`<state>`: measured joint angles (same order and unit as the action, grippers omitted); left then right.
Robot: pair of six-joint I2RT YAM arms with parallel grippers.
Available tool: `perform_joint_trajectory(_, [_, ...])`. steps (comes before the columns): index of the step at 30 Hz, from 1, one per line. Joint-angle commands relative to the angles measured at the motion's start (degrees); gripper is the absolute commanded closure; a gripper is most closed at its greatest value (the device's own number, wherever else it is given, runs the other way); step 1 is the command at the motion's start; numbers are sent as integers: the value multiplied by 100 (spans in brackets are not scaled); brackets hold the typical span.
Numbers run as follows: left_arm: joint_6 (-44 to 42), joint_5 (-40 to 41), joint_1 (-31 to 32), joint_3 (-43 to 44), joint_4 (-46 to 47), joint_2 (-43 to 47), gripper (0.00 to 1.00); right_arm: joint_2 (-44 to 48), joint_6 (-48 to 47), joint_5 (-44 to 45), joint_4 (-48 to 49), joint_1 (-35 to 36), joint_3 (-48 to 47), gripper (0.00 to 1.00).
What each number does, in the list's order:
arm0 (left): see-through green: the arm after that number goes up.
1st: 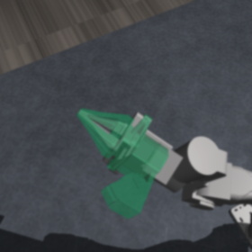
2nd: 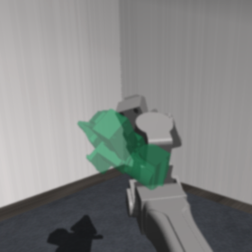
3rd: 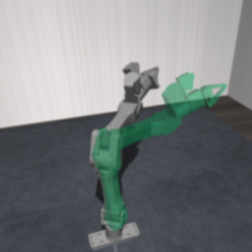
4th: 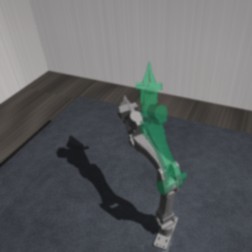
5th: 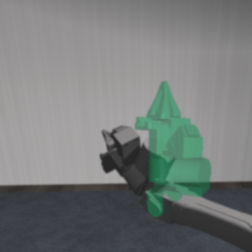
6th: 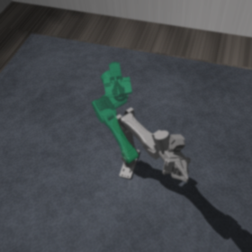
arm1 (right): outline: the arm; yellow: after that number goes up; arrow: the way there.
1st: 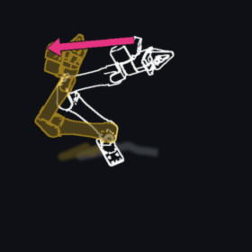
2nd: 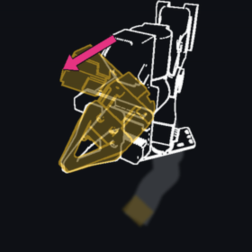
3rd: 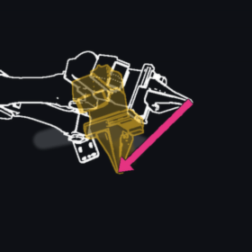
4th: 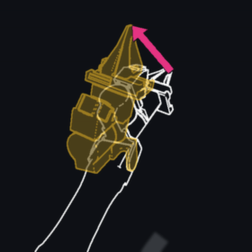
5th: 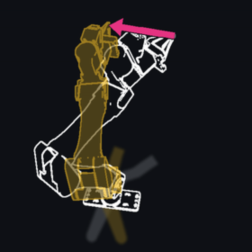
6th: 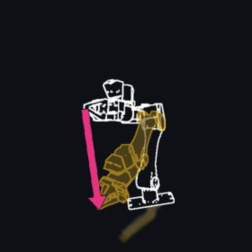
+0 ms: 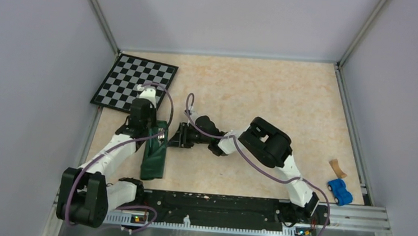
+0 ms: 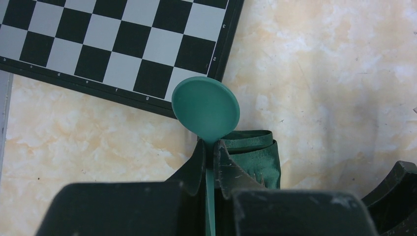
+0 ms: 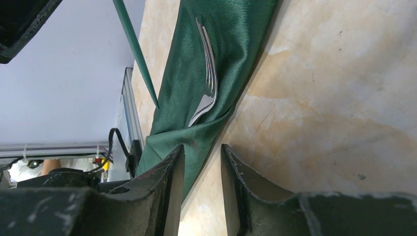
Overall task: Fold the napkin into a case and place the utensils inside
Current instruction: Insert the spoon into the folded napkin.
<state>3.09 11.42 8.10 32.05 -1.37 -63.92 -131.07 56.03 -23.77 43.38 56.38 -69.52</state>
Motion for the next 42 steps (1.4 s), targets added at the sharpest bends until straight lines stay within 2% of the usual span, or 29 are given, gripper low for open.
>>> perform_joint_trajectory(1, [-36, 57, -36, -179, 539, 9, 100, -270, -120, 125, -6, 159, -300, 69])
perform_joint_trajectory(6, [-55, 102, -42, -288, 650, -87, 100, -303, -216, 255, -66, 205, -377, 75])
perform_joint_trajectory(13, [12, 7, -39, -300, 510, -186, 100, -403, -237, 327, 80, 251, -419, 88])
perform_joint_trajectory(17, [195, -78, -36, -214, 165, -178, 100, -374, -232, 378, 314, 251, -296, 100])
perform_joint_trajectory(23, [477, 32, -39, -138, -59, -194, 100, -207, -275, 687, 717, 251, 19, 100])
perform_joint_trajectory(30, [907, -250, -36, 163, -521, -457, 100, 20, -316, 1140, 901, 251, 398, 100])
perform_joint_trajectory(42, [617, -900, -30, 538, -1446, -624, 100, 121, -387, 1287, 917, 252, 510, 100])
